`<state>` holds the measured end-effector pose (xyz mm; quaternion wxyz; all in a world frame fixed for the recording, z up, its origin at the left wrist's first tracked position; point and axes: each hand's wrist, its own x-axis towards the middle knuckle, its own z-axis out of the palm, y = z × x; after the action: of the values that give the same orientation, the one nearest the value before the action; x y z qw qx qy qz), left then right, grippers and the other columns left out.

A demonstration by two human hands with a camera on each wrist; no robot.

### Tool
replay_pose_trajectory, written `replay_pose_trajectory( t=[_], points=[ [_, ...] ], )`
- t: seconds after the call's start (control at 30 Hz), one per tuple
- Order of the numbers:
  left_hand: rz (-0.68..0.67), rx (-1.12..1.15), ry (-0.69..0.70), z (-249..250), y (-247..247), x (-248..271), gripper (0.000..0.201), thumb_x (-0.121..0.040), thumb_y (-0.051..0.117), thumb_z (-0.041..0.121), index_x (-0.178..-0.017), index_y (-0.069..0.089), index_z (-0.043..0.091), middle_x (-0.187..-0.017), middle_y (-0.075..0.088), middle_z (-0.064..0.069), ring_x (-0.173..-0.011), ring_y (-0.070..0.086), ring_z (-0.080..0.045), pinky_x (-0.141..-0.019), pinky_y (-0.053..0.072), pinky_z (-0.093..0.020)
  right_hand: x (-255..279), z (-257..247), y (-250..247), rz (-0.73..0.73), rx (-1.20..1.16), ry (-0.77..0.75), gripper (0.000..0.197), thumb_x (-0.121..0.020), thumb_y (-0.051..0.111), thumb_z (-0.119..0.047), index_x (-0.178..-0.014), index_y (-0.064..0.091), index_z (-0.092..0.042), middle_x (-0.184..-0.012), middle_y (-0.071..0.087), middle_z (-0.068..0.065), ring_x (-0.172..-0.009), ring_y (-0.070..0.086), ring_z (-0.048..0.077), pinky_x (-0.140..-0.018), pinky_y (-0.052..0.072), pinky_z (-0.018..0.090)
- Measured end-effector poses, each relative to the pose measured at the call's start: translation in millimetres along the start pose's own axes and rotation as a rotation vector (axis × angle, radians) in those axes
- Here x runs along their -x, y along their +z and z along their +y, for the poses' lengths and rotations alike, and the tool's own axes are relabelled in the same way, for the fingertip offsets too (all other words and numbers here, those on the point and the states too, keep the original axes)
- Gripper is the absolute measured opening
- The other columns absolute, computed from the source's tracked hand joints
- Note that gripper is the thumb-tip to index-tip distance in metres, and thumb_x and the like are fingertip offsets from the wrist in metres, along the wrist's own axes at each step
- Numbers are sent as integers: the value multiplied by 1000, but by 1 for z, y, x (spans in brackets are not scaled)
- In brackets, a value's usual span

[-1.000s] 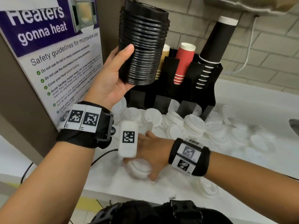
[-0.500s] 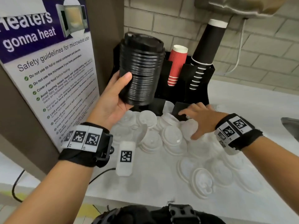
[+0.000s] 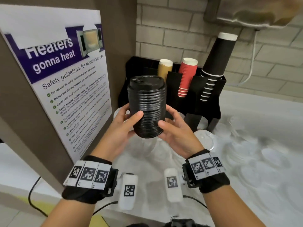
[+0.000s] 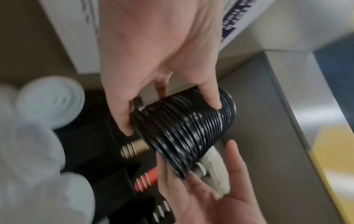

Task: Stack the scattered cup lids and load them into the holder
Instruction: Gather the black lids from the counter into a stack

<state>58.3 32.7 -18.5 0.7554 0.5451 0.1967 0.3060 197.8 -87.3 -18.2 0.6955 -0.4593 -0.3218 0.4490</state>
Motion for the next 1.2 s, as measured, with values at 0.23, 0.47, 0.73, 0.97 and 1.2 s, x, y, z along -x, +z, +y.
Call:
replay_pose_trajectory(
  t=[0.23,0.47,0.73,0.97,1.2],
  points=[
    [-87,-477,298,13,-21,19,109,-60,85,41,-144,18,54,-148,39,20,-135,44,-8,-101,48,-30,3,27,9,-20,-73,44,69,-70,75,-6,-131,50,-25,-118,59,17,-104,65,26,-85,55,41],
    [-78,-703,399,32,-34,35,126,-61,91,33,-145,1,61,-140,32,45,-128,38,17,-95,38,-3,-3,47,22,-104,-137,94,64,-72,68,-1,-129,49,-24,-105,65,10,-98,68,23,-80,56,40],
    [73,-744,394,38,-33,42,90,-58,85,54,-132,34,50,-127,50,33,-125,47,1,-88,57,-39,-10,52,27,-115,-158,125,67,-71,72,-3,-131,46,-21,-112,62,15,-98,67,23,-80,56,39],
    [305,-715,284,43,-25,41,53,-61,64,77,-102,42,52,-104,62,33,-100,61,5,-87,49,-21,-11,61,26,-148,-127,129,64,-70,70,0,-124,50,-26,-99,64,7,-89,69,19,-75,56,37],
    [230,-815,212,45,-24,49,58,-63,64,70,-115,48,52,-124,52,12,-118,51,-10,-92,51,-49,-5,60,23,-173,-91,145,67,-68,69,2,-124,48,-27,-102,63,8,-90,68,20,-76,57,38]
  ],
)
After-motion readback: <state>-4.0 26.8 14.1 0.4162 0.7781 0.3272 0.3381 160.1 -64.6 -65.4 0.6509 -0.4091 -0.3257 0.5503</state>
